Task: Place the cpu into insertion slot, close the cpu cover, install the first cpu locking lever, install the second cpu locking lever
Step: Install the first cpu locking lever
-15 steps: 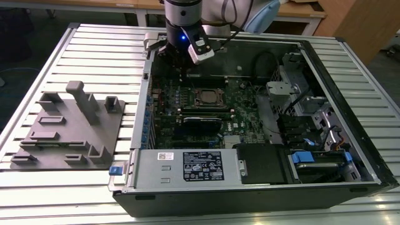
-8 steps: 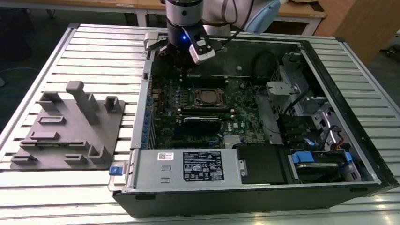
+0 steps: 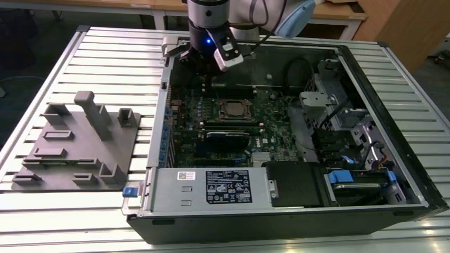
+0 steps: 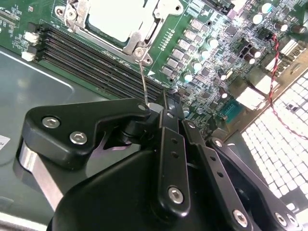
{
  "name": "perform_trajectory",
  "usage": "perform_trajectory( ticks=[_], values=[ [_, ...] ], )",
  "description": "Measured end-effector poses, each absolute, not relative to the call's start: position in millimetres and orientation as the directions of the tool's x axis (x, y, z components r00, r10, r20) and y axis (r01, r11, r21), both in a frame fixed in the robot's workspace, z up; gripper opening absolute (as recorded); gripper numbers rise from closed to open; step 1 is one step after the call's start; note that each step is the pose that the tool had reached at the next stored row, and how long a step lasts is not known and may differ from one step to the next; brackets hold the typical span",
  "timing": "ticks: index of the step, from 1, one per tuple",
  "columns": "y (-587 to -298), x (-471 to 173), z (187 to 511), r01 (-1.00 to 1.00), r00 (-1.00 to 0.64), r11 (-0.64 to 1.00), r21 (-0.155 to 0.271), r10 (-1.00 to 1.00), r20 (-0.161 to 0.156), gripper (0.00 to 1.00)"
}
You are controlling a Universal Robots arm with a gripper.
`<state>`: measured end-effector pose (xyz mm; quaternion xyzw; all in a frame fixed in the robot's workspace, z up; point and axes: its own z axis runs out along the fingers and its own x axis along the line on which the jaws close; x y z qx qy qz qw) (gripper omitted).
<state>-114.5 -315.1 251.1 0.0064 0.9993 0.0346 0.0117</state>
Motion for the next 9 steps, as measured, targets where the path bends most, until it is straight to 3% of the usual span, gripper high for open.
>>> perform_trajectory(
  ticks=[9],
  values=[
    [-314.1, -112.4, 253.3, 0.013, -1.000, 0.998, 0.069, 0.015, -0.023, 0.10]
  ],
)
